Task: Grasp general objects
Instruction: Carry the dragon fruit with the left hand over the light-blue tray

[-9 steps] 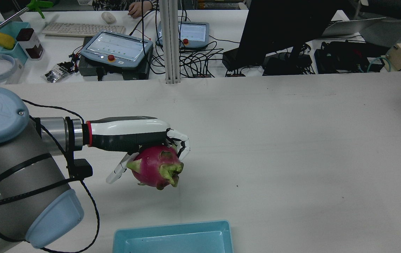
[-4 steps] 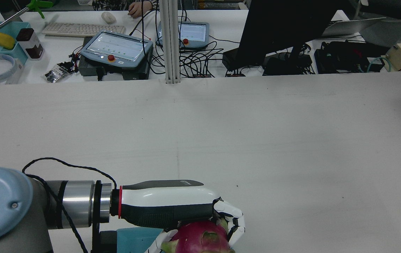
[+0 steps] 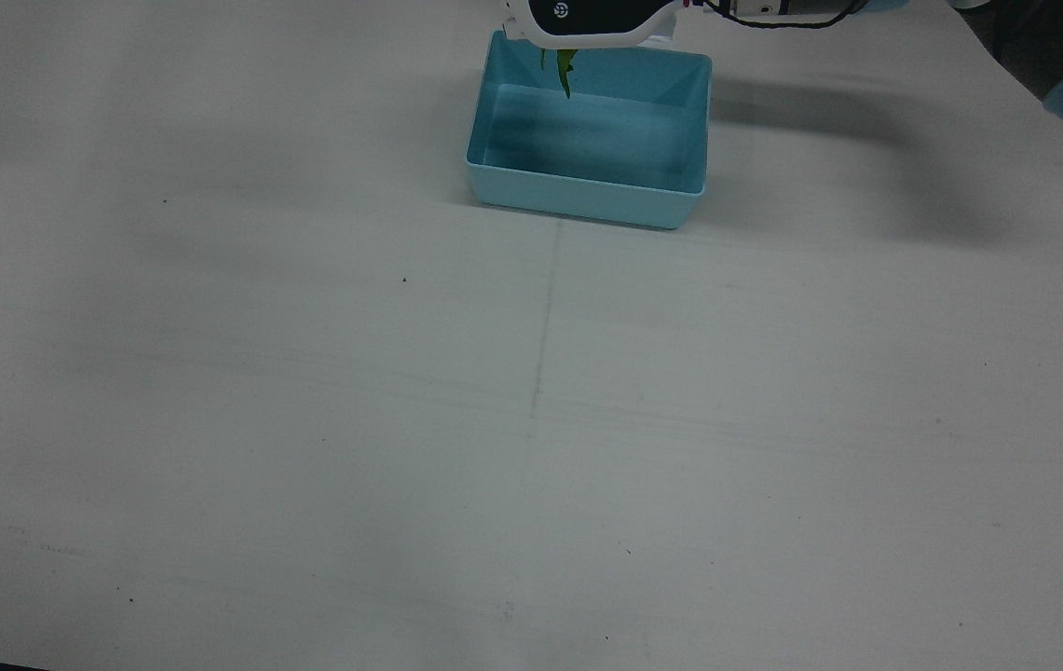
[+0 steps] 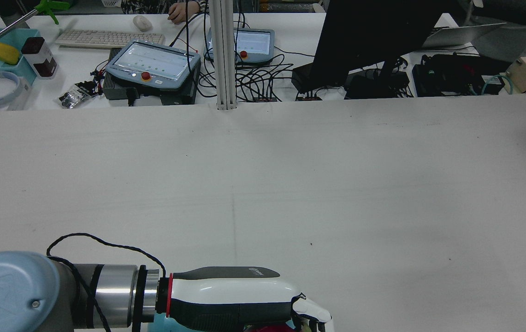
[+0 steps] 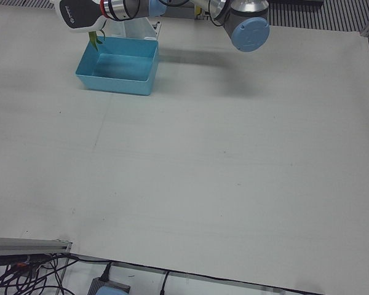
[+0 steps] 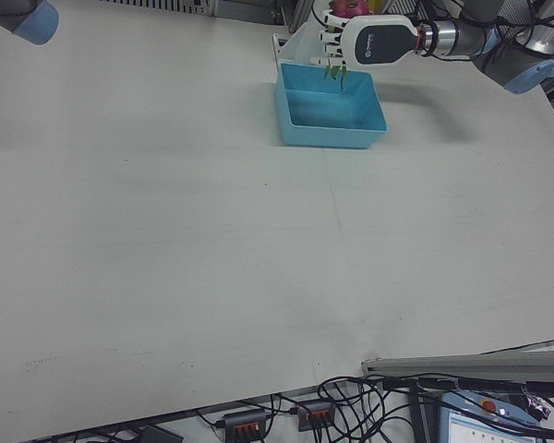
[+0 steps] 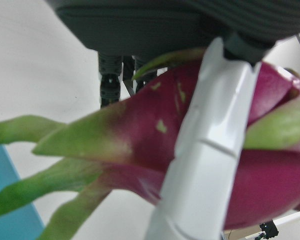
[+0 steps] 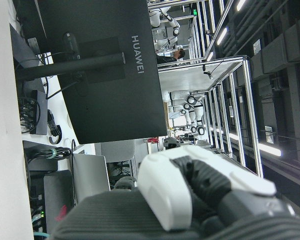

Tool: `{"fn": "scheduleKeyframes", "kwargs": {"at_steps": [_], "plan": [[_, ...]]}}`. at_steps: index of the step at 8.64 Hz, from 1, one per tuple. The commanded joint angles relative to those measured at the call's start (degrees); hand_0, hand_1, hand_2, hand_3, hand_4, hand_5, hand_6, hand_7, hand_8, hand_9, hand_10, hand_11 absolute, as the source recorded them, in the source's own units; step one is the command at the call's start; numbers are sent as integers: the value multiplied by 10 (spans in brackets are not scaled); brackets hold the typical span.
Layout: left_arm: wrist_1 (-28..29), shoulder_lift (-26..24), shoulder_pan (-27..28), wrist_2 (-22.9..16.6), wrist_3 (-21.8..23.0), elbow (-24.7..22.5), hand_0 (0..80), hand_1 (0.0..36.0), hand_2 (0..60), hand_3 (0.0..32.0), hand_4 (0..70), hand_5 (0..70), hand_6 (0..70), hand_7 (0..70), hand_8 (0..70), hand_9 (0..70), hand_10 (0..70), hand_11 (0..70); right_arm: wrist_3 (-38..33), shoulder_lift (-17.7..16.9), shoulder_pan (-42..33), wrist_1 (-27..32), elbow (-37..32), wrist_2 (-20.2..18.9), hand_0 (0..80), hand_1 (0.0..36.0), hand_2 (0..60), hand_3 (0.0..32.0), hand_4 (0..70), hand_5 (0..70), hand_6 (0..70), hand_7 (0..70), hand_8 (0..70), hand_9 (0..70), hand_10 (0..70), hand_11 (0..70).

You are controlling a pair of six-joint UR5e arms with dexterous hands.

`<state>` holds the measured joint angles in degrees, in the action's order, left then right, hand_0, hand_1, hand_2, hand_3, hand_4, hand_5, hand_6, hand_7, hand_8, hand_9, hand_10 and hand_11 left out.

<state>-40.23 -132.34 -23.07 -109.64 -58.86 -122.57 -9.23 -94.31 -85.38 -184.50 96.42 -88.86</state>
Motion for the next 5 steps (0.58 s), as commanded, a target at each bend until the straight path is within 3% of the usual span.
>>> {"fn": "scheduleKeyframes", "kwargs": {"at_steps": [1,2,4,5], "plan": [[0,1,4,0,-2,0,610,128,0,0,235,700,206,396,265,301,202,306,0,0,0,0,0,-1,0,0,0,0,0,0,0,0,0,0,0,0],[0,1,3,0,-2,0,599,109,0,0,264,700,224,427,298,314,212,317,0,0,0,0,0,-1,0,0,0,0,0,0,0,0,0,0,0,0],[-1,15,0,0,-7,-2,584,94,0,0,269,700,201,386,263,252,183,273,0,0,0,0,0,-1,0,0,0,0,0,0,0,0,0,0,0,0],[0,35,-2,1,-8,-2,543,35,0,0,248,700,173,346,255,200,140,205,0,0,0,0,0,-1,0,0,0,0,0,0,0,0,0,0,0,0]]}}
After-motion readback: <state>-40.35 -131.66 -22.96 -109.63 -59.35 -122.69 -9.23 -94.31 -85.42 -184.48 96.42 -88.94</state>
